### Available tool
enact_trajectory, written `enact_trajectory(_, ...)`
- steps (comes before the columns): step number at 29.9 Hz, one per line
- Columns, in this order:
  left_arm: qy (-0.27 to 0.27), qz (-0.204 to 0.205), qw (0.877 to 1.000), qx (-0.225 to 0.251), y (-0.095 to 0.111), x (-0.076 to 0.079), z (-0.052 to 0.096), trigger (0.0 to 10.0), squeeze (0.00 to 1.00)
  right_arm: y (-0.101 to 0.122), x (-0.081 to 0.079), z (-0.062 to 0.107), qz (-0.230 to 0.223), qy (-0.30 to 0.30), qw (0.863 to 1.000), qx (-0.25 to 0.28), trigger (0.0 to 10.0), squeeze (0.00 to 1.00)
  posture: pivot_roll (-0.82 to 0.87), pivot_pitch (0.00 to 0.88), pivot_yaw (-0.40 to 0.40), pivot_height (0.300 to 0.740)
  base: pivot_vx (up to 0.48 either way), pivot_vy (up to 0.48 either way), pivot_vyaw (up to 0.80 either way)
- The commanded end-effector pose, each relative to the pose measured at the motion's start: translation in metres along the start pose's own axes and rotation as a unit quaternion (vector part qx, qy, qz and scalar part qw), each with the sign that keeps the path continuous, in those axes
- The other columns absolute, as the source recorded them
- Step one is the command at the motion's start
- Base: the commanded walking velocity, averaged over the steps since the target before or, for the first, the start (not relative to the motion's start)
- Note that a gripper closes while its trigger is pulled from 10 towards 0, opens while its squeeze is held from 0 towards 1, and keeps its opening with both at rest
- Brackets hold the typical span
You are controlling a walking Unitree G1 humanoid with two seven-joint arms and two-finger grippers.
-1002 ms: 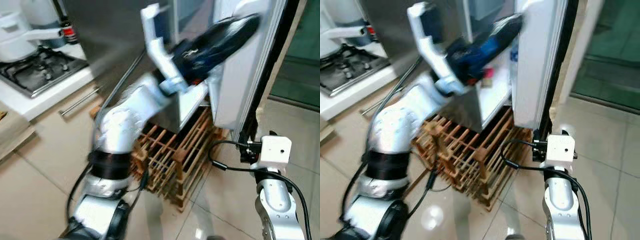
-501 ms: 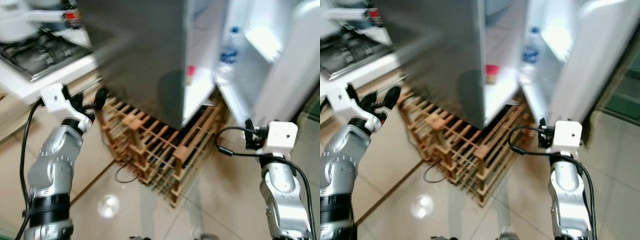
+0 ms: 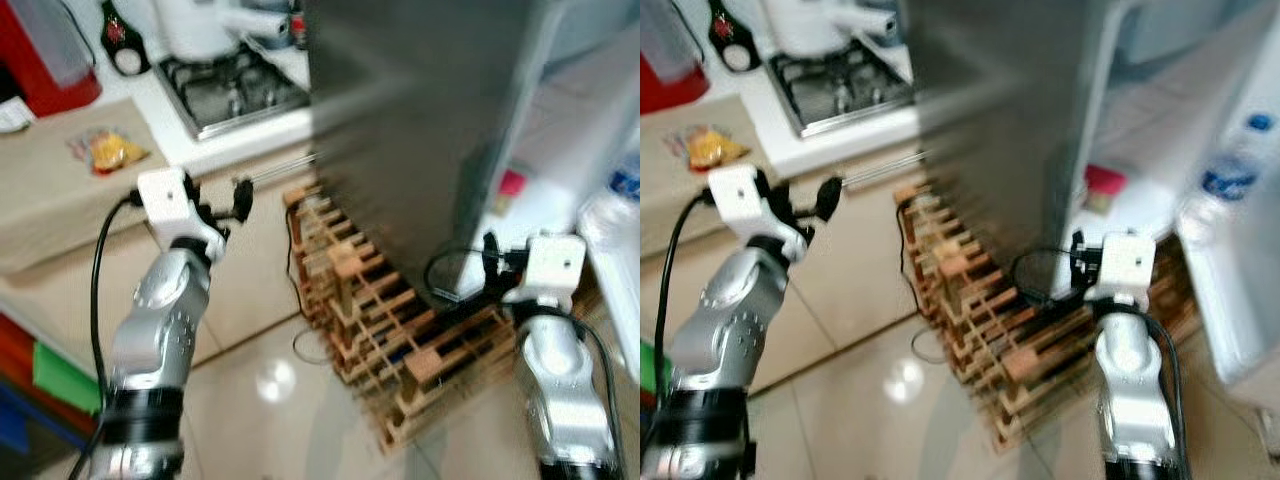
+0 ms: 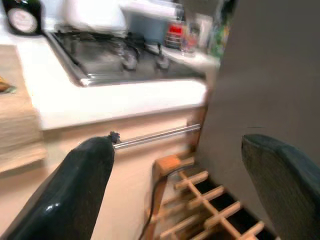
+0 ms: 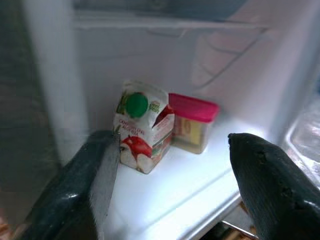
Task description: Restocking fridge
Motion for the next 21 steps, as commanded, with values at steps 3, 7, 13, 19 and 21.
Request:
enact_trajectory(3, -0.029, -0.123, 0.992, -0.008, -0.007, 0.020, 0.000, 10.0, 0.00, 0.005, 0.019, 0.001, 0.013, -0.028, 0.999, 0.009, 10.0, 0.00, -0.15, 0.000, 0.108, 0.740, 0.000, 0.000, 0.00)
enact_trajectory(7, -0.079, -0.073, 0.994, -0.011, -0.012, 0.041, 0.008, 10.0, 0.14, 0.006, 0.024, 0.000, 0.014, -0.037, 0.999, 0.011, 10.0, 0.00, -0.16, 0.000, 0.111, 0.740, 0.124, -0.204, 0.00)
enact_trajectory(13, -0.116, -0.053, 0.992, 0.018, 0.000, 0.059, 0.010, 10.0, 0.09, 0.008, 0.024, -0.001, 0.014, -0.039, 0.999, 0.015, 10.0, 0.00, -0.16, 0.000, 0.114, 0.740, 0.318, -0.356, 0.00)
enact_trajectory(19, -0.119, -0.043, 0.992, 0.016, 0.000, 0.059, 0.013, 10.0, 0.05, 0.007, 0.025, 0.000, 0.017, -0.040, 0.999, 0.016, 10.0, 0.00, -0.16, 0.000, 0.112, 0.740, 0.321, -0.354, 0.00)
enact_trajectory(21, -0.120, -0.034, 0.992, 0.020, 0.002, 0.061, 0.013, 10.0, 0.04, 0.005, 0.029, 0.001, 0.027, -0.046, 0.999, 0.012, 10.0, 0.00, -0.16, 0.000, 0.111, 0.740, 0.319, -0.356, 0.00)
Point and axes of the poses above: a point about 5 cm out from each wrist's last joint towards the gripper, its own z axis pointing back from the gripper into the wrist, its own y axis along the axis of the wrist's last joint, x = y × z, the point moved 6 cm from there along -z, pointing out of the wrist towards the gripper, and after that the axes turned 1 degree about -z, right-handed, at the moved point
